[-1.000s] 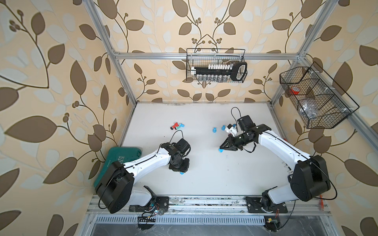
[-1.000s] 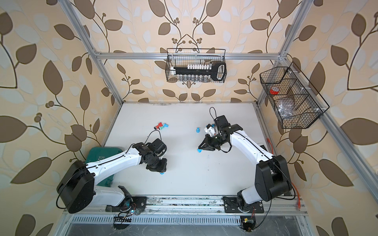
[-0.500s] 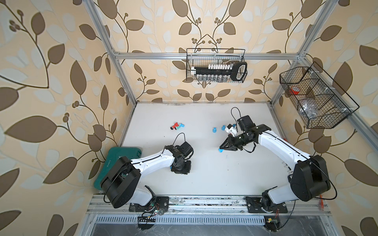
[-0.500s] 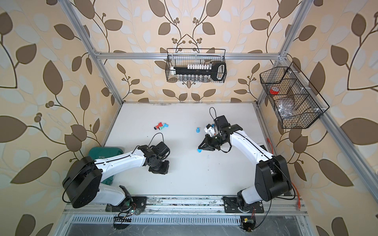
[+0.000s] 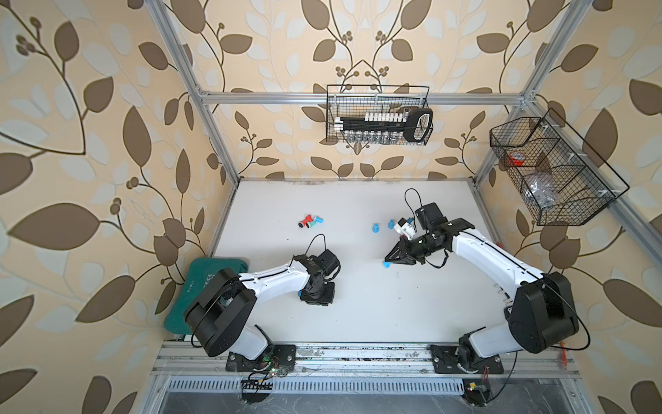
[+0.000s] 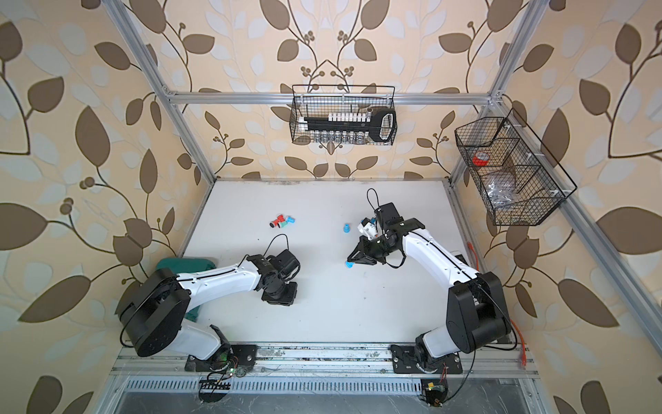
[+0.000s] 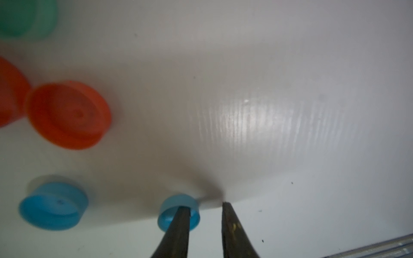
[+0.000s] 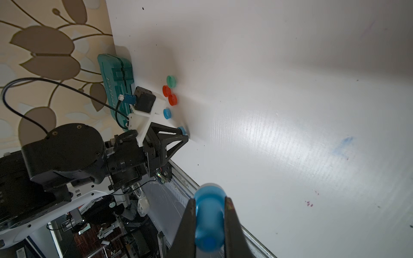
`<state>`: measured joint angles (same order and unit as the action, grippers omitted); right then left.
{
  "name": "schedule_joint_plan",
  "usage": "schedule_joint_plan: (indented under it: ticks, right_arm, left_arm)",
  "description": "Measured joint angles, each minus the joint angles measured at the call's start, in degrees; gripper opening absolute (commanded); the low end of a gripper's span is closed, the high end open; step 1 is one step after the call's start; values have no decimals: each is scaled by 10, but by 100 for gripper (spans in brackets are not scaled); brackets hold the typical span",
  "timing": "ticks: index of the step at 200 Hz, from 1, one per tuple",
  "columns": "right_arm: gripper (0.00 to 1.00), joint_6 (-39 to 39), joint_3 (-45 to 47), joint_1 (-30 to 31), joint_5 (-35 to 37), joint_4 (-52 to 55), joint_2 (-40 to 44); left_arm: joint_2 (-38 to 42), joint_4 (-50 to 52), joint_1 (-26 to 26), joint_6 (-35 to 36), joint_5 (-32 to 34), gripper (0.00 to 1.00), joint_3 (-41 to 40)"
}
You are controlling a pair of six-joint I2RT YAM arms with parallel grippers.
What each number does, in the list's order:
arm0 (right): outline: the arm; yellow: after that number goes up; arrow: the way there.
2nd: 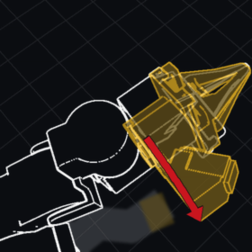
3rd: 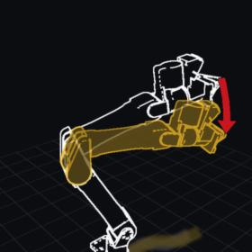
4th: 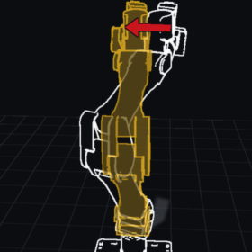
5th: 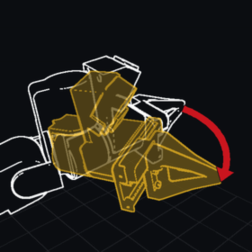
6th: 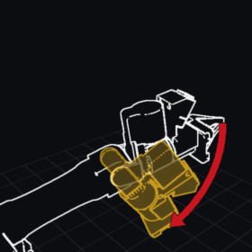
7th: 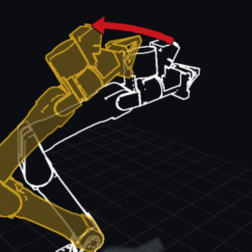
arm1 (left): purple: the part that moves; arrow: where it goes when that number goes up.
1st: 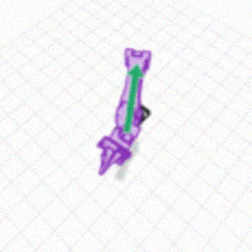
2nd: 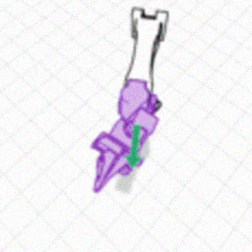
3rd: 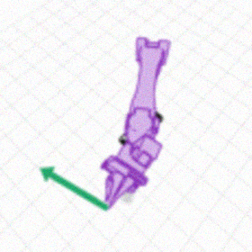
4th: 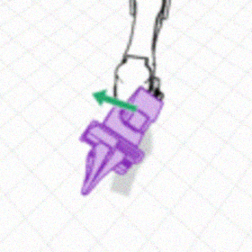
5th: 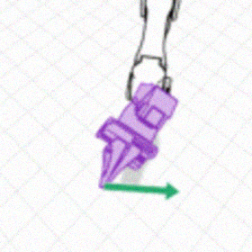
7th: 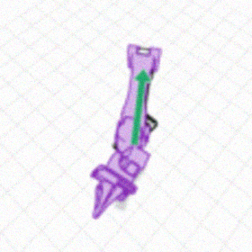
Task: Close the stamp cap
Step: Move the cover to the center of the board.
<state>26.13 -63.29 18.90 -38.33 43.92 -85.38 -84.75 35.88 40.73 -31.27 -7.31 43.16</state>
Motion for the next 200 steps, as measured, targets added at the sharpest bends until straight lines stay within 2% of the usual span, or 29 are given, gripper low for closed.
schedule_joint_plan:
  ticks: [48,105,141,158,193,200]
  right_arm:
    - [7,2,-5,0,1,4,0]
    - [7,0,-25,-12,6,23,19]
    - [7,-9,-41,-34,14,43,42]
    - [7,-17,-49,-43,24,57,52]
    - [7,-23,-59,-54,44,78,79]
    - [7,-24,-59,-55,47,80,83]
  left_arm:
    - [-55,-5,57,-13,3,28,51]
    - [-186,-18,144,-42,2,28,203]
    - [-255,-18,167,-50,3,41,298]
    - [-257,-21,171,-56,4,52,302]
    - [-256,-14,174,-58,6,61,307]
    - [-254,-9,174,-58,8,66,307]
